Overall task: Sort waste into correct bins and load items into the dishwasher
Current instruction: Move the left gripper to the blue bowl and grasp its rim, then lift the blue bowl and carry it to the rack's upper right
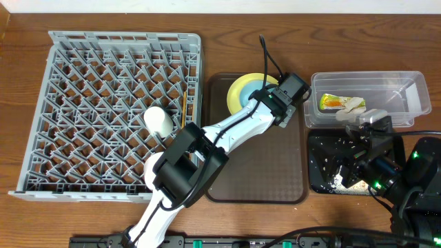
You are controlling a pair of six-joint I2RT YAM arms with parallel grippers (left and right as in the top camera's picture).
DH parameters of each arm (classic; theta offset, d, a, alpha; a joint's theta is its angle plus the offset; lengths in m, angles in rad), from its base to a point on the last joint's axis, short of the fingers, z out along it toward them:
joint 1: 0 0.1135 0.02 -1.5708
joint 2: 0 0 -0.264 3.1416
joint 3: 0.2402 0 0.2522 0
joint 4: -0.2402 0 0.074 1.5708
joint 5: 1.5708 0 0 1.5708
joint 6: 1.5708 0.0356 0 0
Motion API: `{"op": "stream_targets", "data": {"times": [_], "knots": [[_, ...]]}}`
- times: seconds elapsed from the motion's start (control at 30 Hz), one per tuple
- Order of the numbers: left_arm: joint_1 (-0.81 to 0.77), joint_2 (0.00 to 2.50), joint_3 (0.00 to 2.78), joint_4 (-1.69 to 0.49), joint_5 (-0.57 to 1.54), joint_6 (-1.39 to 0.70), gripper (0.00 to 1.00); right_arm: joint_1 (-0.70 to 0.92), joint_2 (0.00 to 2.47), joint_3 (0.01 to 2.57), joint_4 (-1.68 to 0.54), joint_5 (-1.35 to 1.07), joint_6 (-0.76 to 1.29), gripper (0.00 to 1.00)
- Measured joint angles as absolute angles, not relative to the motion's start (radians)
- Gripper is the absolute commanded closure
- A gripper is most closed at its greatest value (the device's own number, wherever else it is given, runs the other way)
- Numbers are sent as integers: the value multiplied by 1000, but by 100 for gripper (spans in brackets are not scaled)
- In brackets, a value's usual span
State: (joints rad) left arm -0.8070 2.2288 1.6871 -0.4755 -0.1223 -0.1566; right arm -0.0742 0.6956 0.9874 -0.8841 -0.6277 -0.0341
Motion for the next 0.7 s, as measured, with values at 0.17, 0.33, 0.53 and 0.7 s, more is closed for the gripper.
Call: {"op": "stream_targets", "data": {"times": [0.17,0.33,0.53,0.7], "knots": [[-807,2181,1684,-588,-131,-160,92,-74,696,987,-885,-628,-34,1],[-806,2057,1679,-709,-85,-184,92,-74,696,987,-885,-628,-34,1],[-790,1870,1680,-789,15,-188,92,-74,696,987,-885,-628,-34,1],[-687,1761,1680,-822,120,-198,92,-74,696,987,-885,-628,-34,1]]}}
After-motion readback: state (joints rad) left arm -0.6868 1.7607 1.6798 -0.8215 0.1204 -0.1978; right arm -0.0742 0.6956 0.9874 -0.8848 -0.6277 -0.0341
